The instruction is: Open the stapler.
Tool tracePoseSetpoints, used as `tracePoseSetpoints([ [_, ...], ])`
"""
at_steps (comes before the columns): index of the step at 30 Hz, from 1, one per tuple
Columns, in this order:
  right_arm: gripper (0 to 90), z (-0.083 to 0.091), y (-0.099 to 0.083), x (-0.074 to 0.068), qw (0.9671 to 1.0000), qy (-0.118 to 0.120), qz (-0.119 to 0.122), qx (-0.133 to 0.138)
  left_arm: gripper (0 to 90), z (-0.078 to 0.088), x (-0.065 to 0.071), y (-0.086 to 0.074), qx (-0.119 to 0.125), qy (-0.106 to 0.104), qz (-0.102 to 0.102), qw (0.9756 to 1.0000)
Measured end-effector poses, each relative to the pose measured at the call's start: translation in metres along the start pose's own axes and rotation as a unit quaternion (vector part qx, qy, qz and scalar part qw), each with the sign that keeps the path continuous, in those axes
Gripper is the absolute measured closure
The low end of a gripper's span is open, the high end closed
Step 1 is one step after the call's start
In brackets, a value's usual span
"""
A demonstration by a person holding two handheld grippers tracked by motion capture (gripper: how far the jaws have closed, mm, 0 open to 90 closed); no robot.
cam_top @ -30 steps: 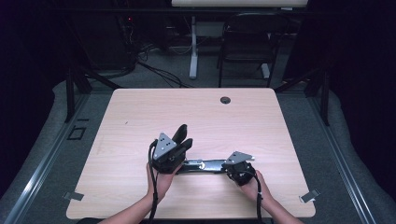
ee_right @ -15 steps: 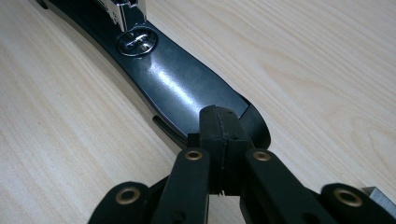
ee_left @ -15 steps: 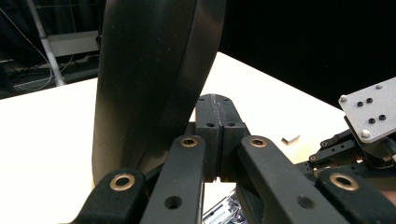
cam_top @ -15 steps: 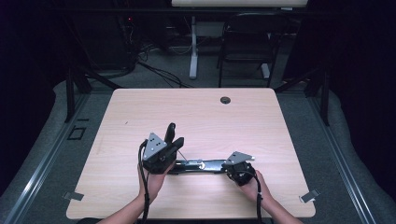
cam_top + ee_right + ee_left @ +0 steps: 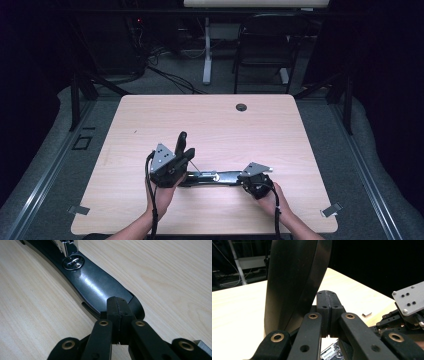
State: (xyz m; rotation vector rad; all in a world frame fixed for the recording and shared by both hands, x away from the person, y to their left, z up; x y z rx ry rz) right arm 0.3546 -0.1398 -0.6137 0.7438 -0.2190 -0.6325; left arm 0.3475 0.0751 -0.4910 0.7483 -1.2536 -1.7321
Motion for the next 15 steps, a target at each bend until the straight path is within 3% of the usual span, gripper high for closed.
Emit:
tracePoseSetpoints([
  [15,90.0,-0.0001,0.0001,0.0001,1.0000,-0.001,0.002,0.000,90.0,0.0029,-0.0043,0.0003,-0.003,0.026,-0.001,0.9996],
])
Point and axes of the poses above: each handheld gripper's, and its own axes: z roughly backward along the jaws, y roughly out of its top, x roughly to its right, the point moved 7 cm from there along -z, roughly forward along the jaws, and after that the axes turned 13 degrees about y, right-handed, at the moved point
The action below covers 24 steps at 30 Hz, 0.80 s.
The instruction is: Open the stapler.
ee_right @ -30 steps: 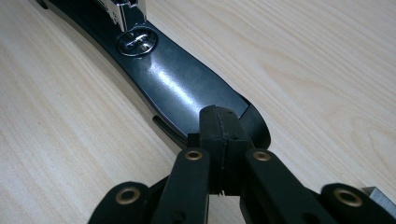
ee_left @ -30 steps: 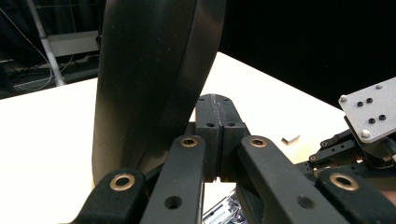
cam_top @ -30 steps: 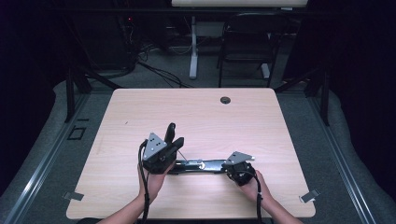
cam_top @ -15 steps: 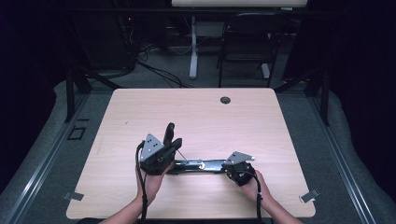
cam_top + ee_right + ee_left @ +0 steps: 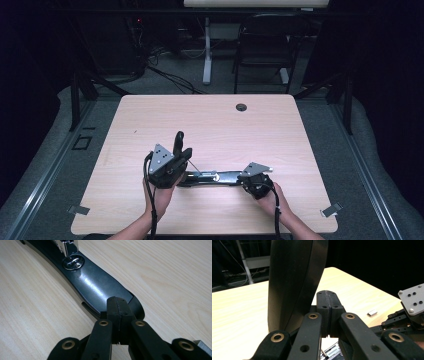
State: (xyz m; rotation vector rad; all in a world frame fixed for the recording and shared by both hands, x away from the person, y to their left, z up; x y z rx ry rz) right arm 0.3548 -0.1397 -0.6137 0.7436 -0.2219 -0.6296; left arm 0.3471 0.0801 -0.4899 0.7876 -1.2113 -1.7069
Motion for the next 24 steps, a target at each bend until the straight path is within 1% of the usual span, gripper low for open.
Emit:
tracePoseSetpoints([
  [4,90.0,0.000,0.000,0.000,1.0000,0.000,0.000,-0.001,90.0,0.001,-0.002,0.000,0.000,0.004,0.001,1.0000],
  [5,90.0,0.000,0.000,0.000,1.0000,0.000,-0.001,-0.002,90.0,0.003,-0.006,0.000,0.000,0.009,0.006,0.9999],
  [7,90.0,0.000,0.000,0.000,1.0000,0.002,-0.001,-0.001,90.0,0.005,-0.010,-0.001,0.001,0.015,0.008,0.9999],
  [8,90.0,0.000,0.000,0.000,1.0000,0.003,-0.002,0.001,90.0,0.006,-0.015,0.000,0.003,0.026,0.015,0.9995],
  [9,90.0,0.000,0.000,0.000,1.0000,0.003,-0.002,0.000,90.0,0.006,-0.021,0.000,0.003,0.031,0.022,0.9993],
  [10,90.0,0.000,0.000,0.000,1.0000,0.003,-0.002,0.000,90.0,0.006,-0.021,0.000,0.003,0.031,0.022,0.9993],
  [11,90.0,0.000,0.000,0.000,1.0000,0.003,-0.002,0.000,90.0,0.007,-0.035,0.000,0.003,0.041,0.039,0.9984],
  [12,90.0,0.000,0.000,0.000,1.0000,0.003,-0.002,0.000,89.7,0.007,-0.035,0.000,0.003,0.041,0.039,0.9984],
  [13,90.0,0.000,0.000,0.000,1.0000,0.001,-0.002,-0.003,89.3,0.007,-0.044,-0.002,-0.006,0.046,0.046,0.9979],
  [15,90.0,0.000,0.000,0.000,1.0000,0.002,-0.002,-0.003,89.5,0.006,-0.052,-0.006,-0.020,0.051,0.060,0.9967],
  [17,90.0,0.000,0.000,0.000,1.0000,0.003,-0.001,-0.003,89.4,0.004,-0.059,-0.010,-0.029,0.058,0.075,0.9951],
  [18,90.0,0.000,0.000,0.000,1.0000,0.001,-0.001,-0.001,89.4,0.004,-0.062,-0.011,-0.032,0.059,0.083,0.9943],
  [19,90.0,-0.001,0.001,-0.001,1.0000,0.003,-0.003,0.000,89.4,0.003,-0.063,-0.012,-0.034,0.063,0.086,0.9937],
  [20,90.0,0.000,0.001,-0.001,1.0000,0.001,-0.001,-0.002,89.4,0.003,-0.066,-0.012,-0.037,0.062,0.091,0.9932],
  [21,90.0,0.000,0.000,-0.001,1.0000,0.002,0.000,-0.002,89.4,0.003,-0.066,-0.012,-0.037,0.062,0.091,0.9932],
  [22,90.0,0.000,0.000,-0.001,1.0000,0.001,0.001,-0.003,89.4,0.002,-0.068,-0.013,-0.039,0.069,0.094,0.9925],
  [24,90.0,0.000,0.000,-0.001,1.0000,0.002,0.002,-0.003,88.9,0.002,-0.069,-0.014,-0.042,0.069,0.093,0.9924],
])
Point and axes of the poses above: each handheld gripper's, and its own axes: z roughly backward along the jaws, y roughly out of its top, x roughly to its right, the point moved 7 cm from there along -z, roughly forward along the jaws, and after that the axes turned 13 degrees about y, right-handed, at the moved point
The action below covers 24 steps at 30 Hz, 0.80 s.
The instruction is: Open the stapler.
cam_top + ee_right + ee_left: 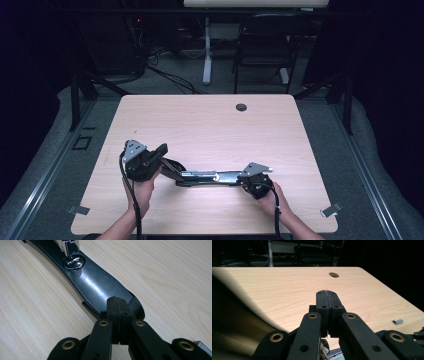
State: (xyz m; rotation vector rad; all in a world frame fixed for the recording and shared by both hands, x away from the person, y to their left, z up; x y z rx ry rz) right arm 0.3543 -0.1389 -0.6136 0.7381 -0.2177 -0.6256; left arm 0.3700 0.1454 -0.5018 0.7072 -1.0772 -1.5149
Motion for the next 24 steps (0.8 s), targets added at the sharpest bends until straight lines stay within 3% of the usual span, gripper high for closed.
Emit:
tracePoseSetpoints([
  [3,90.0,0.000,0.000,0.001,1.0000,0.001,0.000,0.000,87.6,-0.001,-0.001,-0.001,-0.002,0.000,0.002,1.0000],
  [8,88.4,0.000,0.000,0.003,0.9999,0.008,0.002,0.008,76.4,-0.001,0.002,0.000,-0.003,-0.013,-0.011,0.9999],
  [10,86.1,0.001,-0.001,0.004,0.9999,0.013,0.000,0.011,72.8,0.000,0.008,0.001,-0.006,-0.027,-0.026,0.9993],
  [13,84.2,0.002,-0.002,0.006,0.9997,0.018,0.002,0.014,60.1,0.000,0.014,0.001,-0.015,-0.044,-0.039,0.9982],
  [14,84.2,0.002,-0.002,0.006,0.9997,0.018,0.002,0.014,60.1,0.000,0.017,0.001,-0.017,-0.048,-0.046,0.9976],
  [15,82.3,0.002,-0.001,0.006,0.9998,0.015,0.009,0.005,54.3,0.001,0.025,0.000,-0.021,-0.056,-0.070,0.9957],
  [17,78.7,0.003,-0.001,0.007,0.9998,0.019,0.011,0.002,47.5,0.002,0.029,-0.001,-0.026,-0.054,-0.087,0.9944],
  [19,74.3,0.004,-0.001,0.008,0.9997,0.023,0.009,-0.005,43.7,0.002,0.033,-0.001,-0.030,-0.060,-0.100,0.9928],
  [22,67.8,0.006,0.000,0.012,0.9996,0.005,0.022,-0.017,37.0,0.003,0.038,-0.003,-0.037,-0.077,-0.115,0.9897],
  [24,66.2,0.010,0.001,0.015,0.9998,0.006,0.014,-0.010,33.7,0.003,0.039,-0.004,-0.040,-0.083,-0.119,0.9886],
])
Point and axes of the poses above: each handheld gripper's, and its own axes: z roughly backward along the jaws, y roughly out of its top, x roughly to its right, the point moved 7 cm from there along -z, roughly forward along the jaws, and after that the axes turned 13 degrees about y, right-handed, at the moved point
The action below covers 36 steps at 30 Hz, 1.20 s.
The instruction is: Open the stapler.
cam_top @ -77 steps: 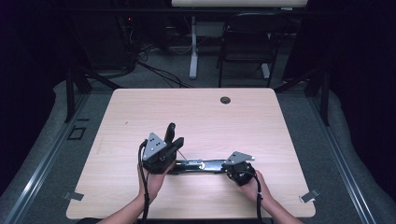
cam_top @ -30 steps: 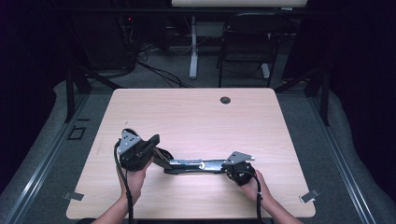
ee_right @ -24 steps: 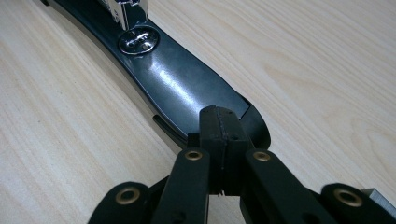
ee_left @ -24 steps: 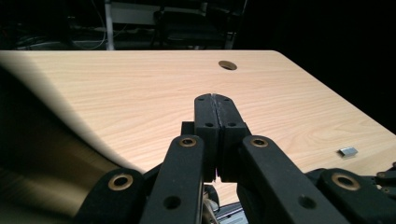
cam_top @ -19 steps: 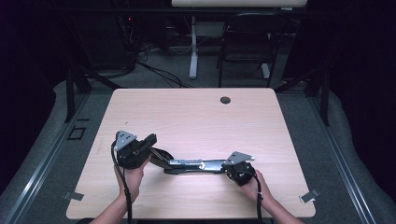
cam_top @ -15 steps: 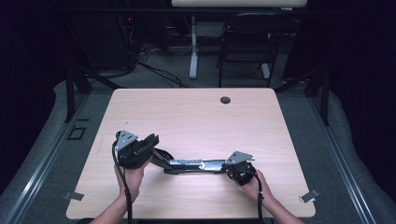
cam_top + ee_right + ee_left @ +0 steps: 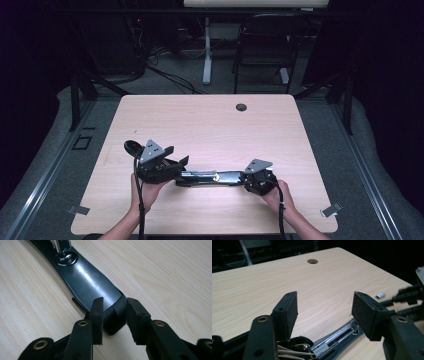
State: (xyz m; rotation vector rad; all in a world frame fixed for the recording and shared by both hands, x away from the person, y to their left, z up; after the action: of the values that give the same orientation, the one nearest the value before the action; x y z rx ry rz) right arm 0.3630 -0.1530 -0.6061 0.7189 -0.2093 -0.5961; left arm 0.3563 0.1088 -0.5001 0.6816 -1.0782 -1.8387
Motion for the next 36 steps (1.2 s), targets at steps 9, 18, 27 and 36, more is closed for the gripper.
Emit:
tracePoseSetpoints([
  [9,49.8,0.019,0.004,0.019,0.9984,0.017,-0.052,0.010,21.4,0.013,0.008,-0.020,-0.043,-0.043,-0.045,0.9971],
  [18,35.1,0.028,0.003,0.028,0.9986,0.021,-0.047,-0.010,14.2,0.026,0.011,-0.032,-0.067,-0.061,-0.087,0.9921],
  [27,31.4,0.033,0.001,0.038,0.9984,0.010,-0.045,-0.033,5.9,0.032,0.009,-0.049,-0.110,-0.078,-0.098,0.9861],
  [36,13.4,0.039,-0.009,0.055,0.9918,0.028,-0.100,-0.075,0.2,0.030,-0.007,-0.058,-0.132,-0.069,-0.097,0.9841],
])
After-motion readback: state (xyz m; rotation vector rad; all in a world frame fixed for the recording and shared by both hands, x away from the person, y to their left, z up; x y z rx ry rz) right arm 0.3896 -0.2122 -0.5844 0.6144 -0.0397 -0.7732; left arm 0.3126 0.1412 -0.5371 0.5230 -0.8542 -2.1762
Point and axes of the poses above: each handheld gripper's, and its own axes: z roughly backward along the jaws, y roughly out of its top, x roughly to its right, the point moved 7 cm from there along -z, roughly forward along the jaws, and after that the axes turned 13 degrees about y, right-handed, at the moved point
